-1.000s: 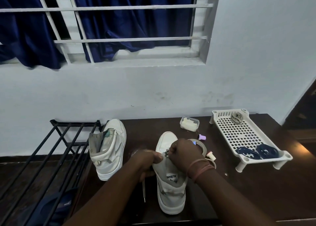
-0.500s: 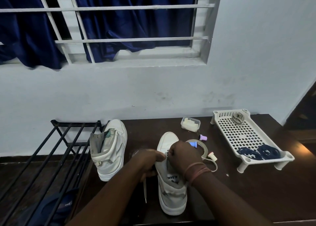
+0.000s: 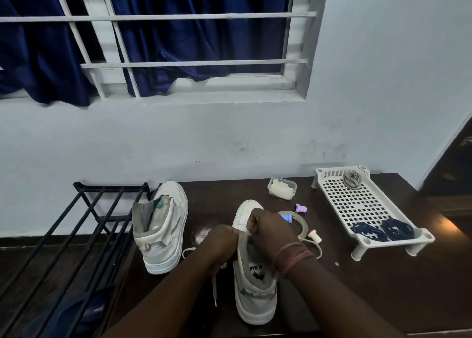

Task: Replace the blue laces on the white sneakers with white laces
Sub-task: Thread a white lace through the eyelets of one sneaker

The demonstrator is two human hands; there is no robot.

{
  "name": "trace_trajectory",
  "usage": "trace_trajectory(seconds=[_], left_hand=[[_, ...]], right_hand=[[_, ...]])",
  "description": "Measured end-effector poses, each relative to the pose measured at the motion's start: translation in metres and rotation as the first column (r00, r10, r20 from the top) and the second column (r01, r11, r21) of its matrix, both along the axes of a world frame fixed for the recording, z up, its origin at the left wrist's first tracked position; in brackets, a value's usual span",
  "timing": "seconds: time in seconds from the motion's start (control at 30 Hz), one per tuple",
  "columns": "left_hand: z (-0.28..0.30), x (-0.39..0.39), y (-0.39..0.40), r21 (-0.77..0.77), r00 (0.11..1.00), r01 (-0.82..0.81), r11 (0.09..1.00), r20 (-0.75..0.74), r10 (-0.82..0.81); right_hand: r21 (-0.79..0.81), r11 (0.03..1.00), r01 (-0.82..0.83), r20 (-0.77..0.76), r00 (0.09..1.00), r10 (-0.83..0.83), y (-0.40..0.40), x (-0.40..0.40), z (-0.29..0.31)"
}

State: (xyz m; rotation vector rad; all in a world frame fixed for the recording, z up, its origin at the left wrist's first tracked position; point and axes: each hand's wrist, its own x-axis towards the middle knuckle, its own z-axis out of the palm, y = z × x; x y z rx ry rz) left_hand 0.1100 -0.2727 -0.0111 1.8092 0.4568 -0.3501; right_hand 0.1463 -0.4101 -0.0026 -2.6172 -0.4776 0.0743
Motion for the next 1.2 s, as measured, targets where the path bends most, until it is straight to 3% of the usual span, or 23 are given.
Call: trace_trajectory(seconds=[0.1, 0.17, 0.23, 0.27, 0.33, 0.37, 0.4, 0.43, 0.47, 0.5, 0.53, 0.57, 0.63, 0.73, 0.8, 0.83, 0.9, 0.93, 0.97, 1.03, 1.1, 1.13, 1.2], left_hand=[[0.006, 0.006, 0.004, 0.267, 0.997, 0.024, 0.963, 0.059, -0.041], [0.013, 0.006, 0.004, 0.287, 0.996, -0.026, 0.958, 0.086, 0.001], [0.020, 0.009, 0.005, 0.007, 0.979, -0.165, 0.986, 0.126, 0.163], [0.025, 0.011, 0.005, -0.237, 0.949, -0.265, 0.935, 0.106, 0.296], [0.039, 0.015, 0.013, -0.643, 0.843, -0.420, 0.641, -0.014, 0.538], [0.043, 0.018, 0.022, -0.710, 0.798, -0.458, 0.534, -0.064, 0.600], [0.047, 0.021, 0.031, -0.686, 0.784, -0.488, 0.539, -0.073, 0.617], [0.049, 0.022, 0.039, -0.544, 0.814, -0.491, 0.681, -0.009, 0.580], [0.051, 0.021, 0.045, -0.255, 0.895, -0.411, 0.875, 0.069, 0.441], [0.054, 0.016, 0.050, 0.098, 0.977, -0.210, 0.973, 0.069, 0.204], [0.053, 0.010, 0.052, 0.339, 0.999, 0.042, 0.940, -0.028, -0.035], [0.054, 0.003, 0.051, 0.410, 0.970, 0.238, 0.881, -0.153, -0.190], [0.057, -0.008, 0.047, 0.254, 0.925, 0.365, 0.896, -0.207, -0.319], [0.054, 0.000, 0.045, -0.154, 0.968, 0.216, 0.964, 0.161, -0.191], [0.060, 0.013, 0.043, -0.490, 0.917, 0.089, 0.867, 0.381, 0.121], [0.062, 0.018, 0.043, -0.636, 0.888, 0.049, 0.770, 0.381, 0.259], [0.060, 0.017, 0.042, -0.809, 0.883, -0.052, 0.585, 0.237, 0.405], [0.057, 0.015, 0.041, -0.804, 0.901, -0.134, 0.580, 0.145, 0.409], [0.057, 0.012, 0.039, -0.698, 0.926, -0.215, 0.683, 0.076, 0.370], [0.054, 0.004, 0.037, -0.139, 0.987, -0.157, 0.978, 0.003, 0.159], [0.052, -0.004, 0.036, 0.319, 0.989, 0.106, 0.942, -0.131, -0.067], [0.053, -0.008, 0.036, 0.390, 0.965, 0.246, 0.887, -0.187, -0.185], [0.055, -0.009, 0.036, 0.296, 0.900, 0.431, 0.852, -0.207, -0.384]], right_hand=[[-0.166, 0.985, 0.049, 0.149, 0.989, -0.025, -0.001, -0.005, 0.004], [-0.255, 0.957, 0.137, 0.151, 0.983, -0.100, -0.001, -0.010, 0.005], [-0.221, 0.956, 0.195, 0.039, 0.981, -0.191, -0.002, -0.010, 0.005], [-0.199, 0.957, 0.211, -0.006, 0.976, -0.217, -0.002, -0.009, 0.004], [-0.202, 0.953, 0.226, -0.032, 0.971, -0.237, -0.005, -0.006, 0.004], [-0.197, 0.951, 0.236, -0.027, 0.969, -0.246, -0.005, -0.005, 0.005], [-0.197, 0.951, 0.239, -0.031, 0.968, -0.250, -0.005, -0.005, 0.007], [-0.193, 0.953, 0.234, -0.046, 0.968, -0.247, -0.005, -0.004, 0.008], [-0.180, 0.956, 0.229, -0.061, 0.968, -0.244, -0.004, -0.004, 0.008], [-0.166, 0.959, 0.229, -0.075, 0.967, -0.244, -0.004, -0.004, 0.008], [-0.155, 0.961, 0.229, -0.090, 0.965, -0.244, -0.004, -0.003, 0.007], [-0.147, 0.962, 0.229, -0.104, 0.964, -0.246, -0.003, -0.003, 0.007], [-0.128, 0.963, 0.236, -0.126, 0.960, -0.251, -0.003, -0.003, 0.007], [-0.117, 0.962, 0.247, -0.114, 0.959, -0.260, -0.004, -0.003, 0.007], [-0.135, 0.958, 0.252, -0.102, 0.958, -0.267, -0.004, -0.002, 0.006], [-0.147, 0.956, 0.253, -0.096, 0.959, -0.268, -0.004, -0.001, 0.005], [-0.155, 0.954, 0.257, -0.098, 0.957, -0.273, -0.004, 0.001, 0.004], [-0.144, 0.953, 0.267, -0.116, 0.952, -0.284, -0.003, 0.001, 0.005], [-0.130, 0.951, 0.280, -0.142, 0.944, -0.298, -0.003, 0.000, 0.005], [-0.114, 0.948, 0.299, -0.178, 0.932, -0.315, -0.002, 0.000, 0.006], [-0.110, 0.942, 0.318, -0.191, 0.923, -0.334, -0.002, 0.000, 0.006], [-0.114, 0.939, 0.325, -0.192, 0.920, -0.342, -0.002, 0.000, 0.006], [-0.133, 0.933, 0.335, -0.179, 0.917, -0.356, -0.003, -0.001, 0.008]])
